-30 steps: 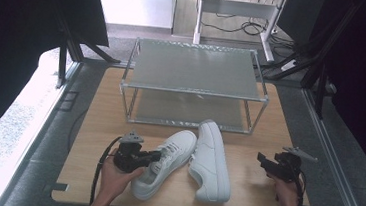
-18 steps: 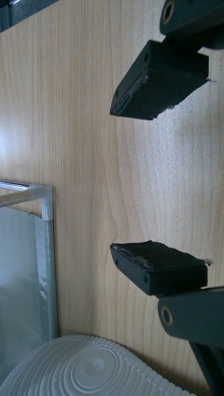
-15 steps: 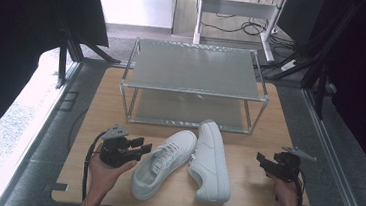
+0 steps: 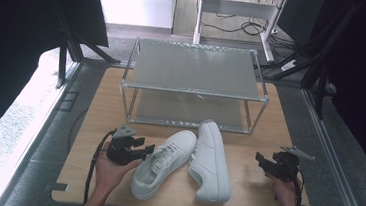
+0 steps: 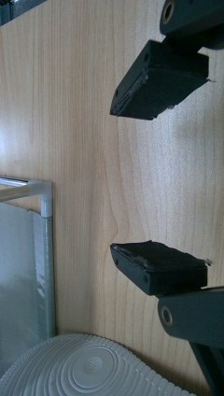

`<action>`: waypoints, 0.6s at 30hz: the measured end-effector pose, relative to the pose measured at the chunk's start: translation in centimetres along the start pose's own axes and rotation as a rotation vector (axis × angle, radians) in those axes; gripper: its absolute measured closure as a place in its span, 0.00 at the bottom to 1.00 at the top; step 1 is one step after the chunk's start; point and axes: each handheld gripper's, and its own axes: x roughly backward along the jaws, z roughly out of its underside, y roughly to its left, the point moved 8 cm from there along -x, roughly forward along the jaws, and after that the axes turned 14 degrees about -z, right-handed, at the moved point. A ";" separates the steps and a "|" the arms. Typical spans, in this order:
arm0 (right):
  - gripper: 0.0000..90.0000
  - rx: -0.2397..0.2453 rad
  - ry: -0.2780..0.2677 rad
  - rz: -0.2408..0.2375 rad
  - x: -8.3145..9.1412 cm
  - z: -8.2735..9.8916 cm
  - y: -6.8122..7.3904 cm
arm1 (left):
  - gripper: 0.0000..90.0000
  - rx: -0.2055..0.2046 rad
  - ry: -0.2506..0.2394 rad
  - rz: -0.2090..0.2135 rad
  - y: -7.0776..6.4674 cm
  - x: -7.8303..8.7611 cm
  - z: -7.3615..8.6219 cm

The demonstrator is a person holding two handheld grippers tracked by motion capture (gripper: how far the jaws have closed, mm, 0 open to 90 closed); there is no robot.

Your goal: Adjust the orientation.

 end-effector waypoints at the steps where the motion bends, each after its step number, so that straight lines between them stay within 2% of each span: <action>1: 0.32 0.001 0.001 0.000 0.0 0.0 0.0 | 0.56 -0.001 0.000 0.000 -0.1 -0.1 -0.1; 5: 0.32 -0.002 0.000 0.001 0.0 0.0 -0.1 | 0.56 -0.027 0.004 -0.017 -0.3 -0.5 -0.3; 12: 0.32 -0.005 -0.009 0.001 0.2 -0.1 -0.2 | 0.55 -0.057 -0.011 0.015 -1.4 0.2 -0.6; 16: 0.32 -0.002 -0.007 0.002 0.1 -0.1 -0.1 | 0.55 -0.101 0.036 -0.008 -2.1 -1.1 0.2; 18: 0.32 0.002 -0.001 0.000 0.1 0.0 0.0 | 0.59 -0.116 0.064 -0.031 -2.2 -2.1 0.7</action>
